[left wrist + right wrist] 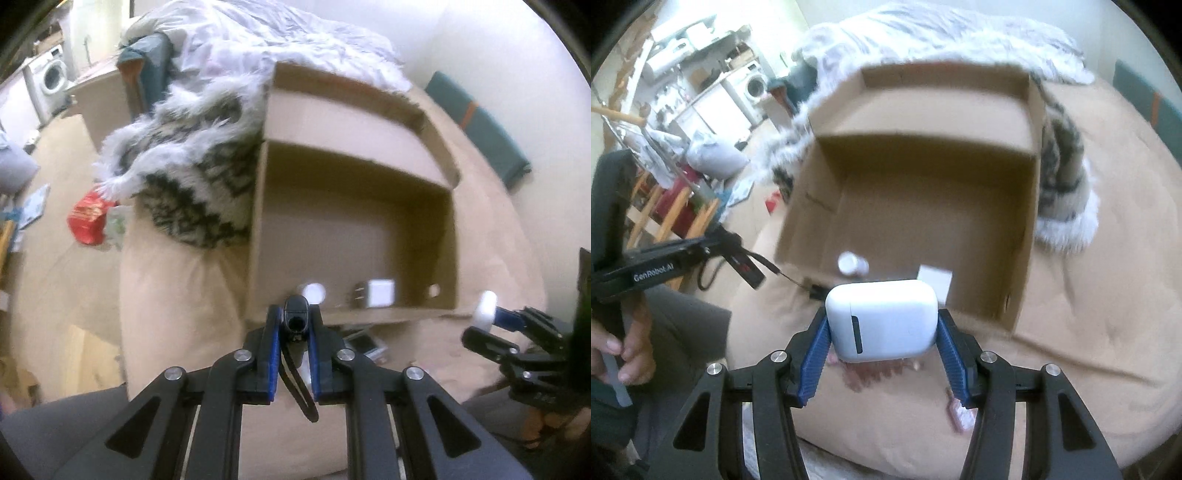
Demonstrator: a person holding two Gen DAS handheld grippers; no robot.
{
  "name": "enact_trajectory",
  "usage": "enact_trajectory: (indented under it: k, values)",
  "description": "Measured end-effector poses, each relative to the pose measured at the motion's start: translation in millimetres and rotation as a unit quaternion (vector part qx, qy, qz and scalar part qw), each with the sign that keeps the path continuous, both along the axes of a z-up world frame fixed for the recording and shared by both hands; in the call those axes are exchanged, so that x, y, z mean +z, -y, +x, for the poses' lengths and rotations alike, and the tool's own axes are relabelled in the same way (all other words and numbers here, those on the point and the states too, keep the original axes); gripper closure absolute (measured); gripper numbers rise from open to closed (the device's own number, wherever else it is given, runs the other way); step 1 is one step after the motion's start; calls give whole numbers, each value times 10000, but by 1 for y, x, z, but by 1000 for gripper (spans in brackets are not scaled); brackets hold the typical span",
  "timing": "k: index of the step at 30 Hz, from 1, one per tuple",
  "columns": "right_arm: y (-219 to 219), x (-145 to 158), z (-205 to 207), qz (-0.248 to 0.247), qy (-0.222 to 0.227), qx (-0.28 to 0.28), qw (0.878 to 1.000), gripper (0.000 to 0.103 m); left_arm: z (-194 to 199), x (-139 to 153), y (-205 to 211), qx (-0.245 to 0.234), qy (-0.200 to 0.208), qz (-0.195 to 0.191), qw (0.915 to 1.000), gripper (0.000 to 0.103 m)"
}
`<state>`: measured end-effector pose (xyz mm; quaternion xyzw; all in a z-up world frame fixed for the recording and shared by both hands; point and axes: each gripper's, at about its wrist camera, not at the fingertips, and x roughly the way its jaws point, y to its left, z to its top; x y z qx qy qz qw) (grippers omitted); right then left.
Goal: Organize rigid objects
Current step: 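Lower the earbud case and flashlight into the box and open both grippers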
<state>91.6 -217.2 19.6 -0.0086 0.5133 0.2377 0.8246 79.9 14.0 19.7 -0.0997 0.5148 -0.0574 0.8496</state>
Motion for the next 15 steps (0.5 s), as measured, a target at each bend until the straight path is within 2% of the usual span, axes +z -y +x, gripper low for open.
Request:
enact_trajectory:
  k: [5, 15]
  values:
    - [-1, 13, 9, 97, 104, -29, 9999, 44, 10, 7, 11, -200, 40, -29, 9998, 91]
    - [3, -14, 34, 122, -144, -194, 9996, 44, 48, -15, 27, -272, -225, 94, 9993, 91]
